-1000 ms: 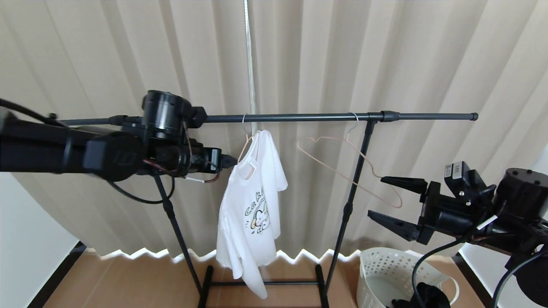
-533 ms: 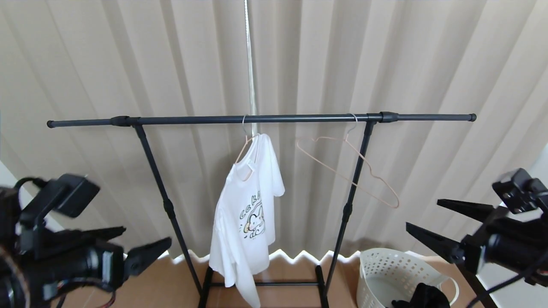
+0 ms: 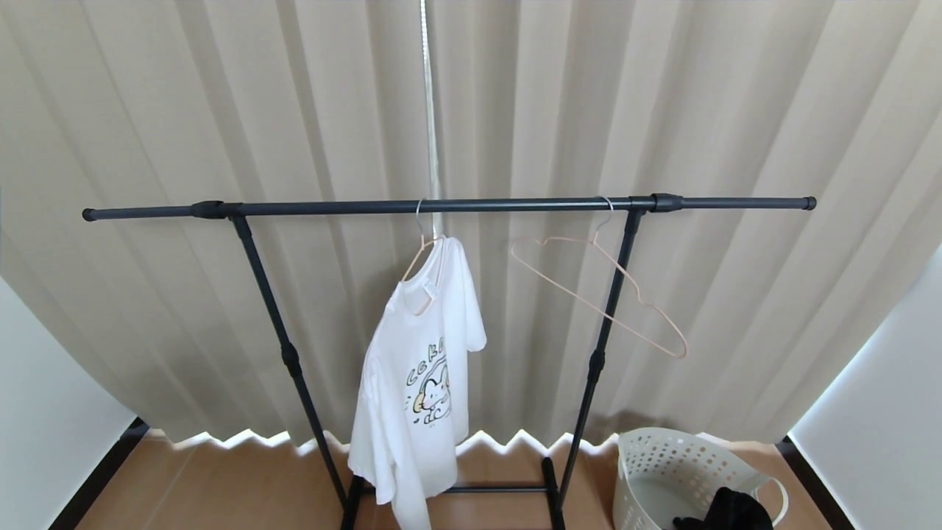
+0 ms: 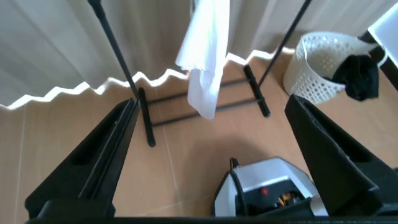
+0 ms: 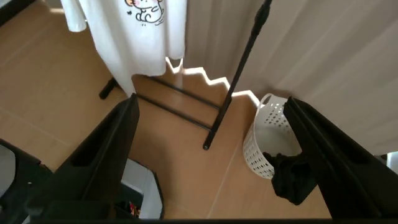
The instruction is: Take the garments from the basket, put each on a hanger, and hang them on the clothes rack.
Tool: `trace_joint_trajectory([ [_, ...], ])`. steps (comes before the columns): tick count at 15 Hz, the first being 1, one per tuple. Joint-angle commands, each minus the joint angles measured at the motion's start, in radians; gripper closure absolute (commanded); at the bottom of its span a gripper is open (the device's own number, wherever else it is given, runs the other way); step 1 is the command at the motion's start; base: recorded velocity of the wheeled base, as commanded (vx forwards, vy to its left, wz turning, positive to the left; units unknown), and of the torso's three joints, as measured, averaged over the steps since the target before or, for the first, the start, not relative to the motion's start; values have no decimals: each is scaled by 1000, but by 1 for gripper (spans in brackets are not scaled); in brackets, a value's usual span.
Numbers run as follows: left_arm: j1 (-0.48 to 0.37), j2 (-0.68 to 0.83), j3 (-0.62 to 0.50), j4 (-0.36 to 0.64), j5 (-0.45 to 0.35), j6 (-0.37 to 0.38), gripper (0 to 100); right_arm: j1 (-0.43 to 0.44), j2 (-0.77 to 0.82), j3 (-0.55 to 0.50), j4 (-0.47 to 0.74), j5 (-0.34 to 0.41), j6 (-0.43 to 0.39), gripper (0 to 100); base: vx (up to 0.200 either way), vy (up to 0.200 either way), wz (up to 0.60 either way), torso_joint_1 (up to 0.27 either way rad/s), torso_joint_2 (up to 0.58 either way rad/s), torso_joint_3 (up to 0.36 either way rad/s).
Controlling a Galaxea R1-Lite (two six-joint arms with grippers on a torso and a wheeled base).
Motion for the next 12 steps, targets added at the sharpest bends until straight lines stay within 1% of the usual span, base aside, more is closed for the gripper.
trace_joint_trajectory([
  [1, 86, -192, 8, 10, 21, 25, 0, -128, -381, -23, 172, -41, 53, 0, 0, 0, 0, 0, 0, 0],
  [2, 131, -251, 8, 10, 20, 58, 0, -190, -393, -20, 163, -59, 50, 0, 0, 0, 0, 0, 0, 0],
  [3, 161, -307, 8, 10, 18, 80, 0, -237, -453, -21, 164, -53, 49, 0, 0, 0, 0, 0, 0, 0],
  [4, 175, -330, 8, 10, 16, 78, 0, -242, -477, -20, 163, -55, 39, 0, 0, 0, 0, 0, 0, 0],
  [5, 207, -352, 8, 10, 15, 77, 0, -242, -477, -20, 161, -56, 41, 0, 0, 0, 0, 0, 0, 0],
  [6, 212, -364, 8, 12, 12, 74, 0, -242, -477, -20, 161, -56, 41, 0, 0, 0, 0, 0, 0, 0],
  [7, 218, -382, 8, 12, -17, 44, 0, -242, -477, -20, 161, -52, 42, 0, 0, 0, 0, 0, 0, 0],
  [8, 220, -389, 8, 12, -45, 34, 0, -242, -477, -20, 161, -50, 42, 0, 0, 0, 0, 0, 0, 0],
  [12, 224, -395, 8, 12, -50, 34, 0, -242, -477, -20, 160, -50, 45, 0, 0, 0, 0, 0, 0, 0],
])
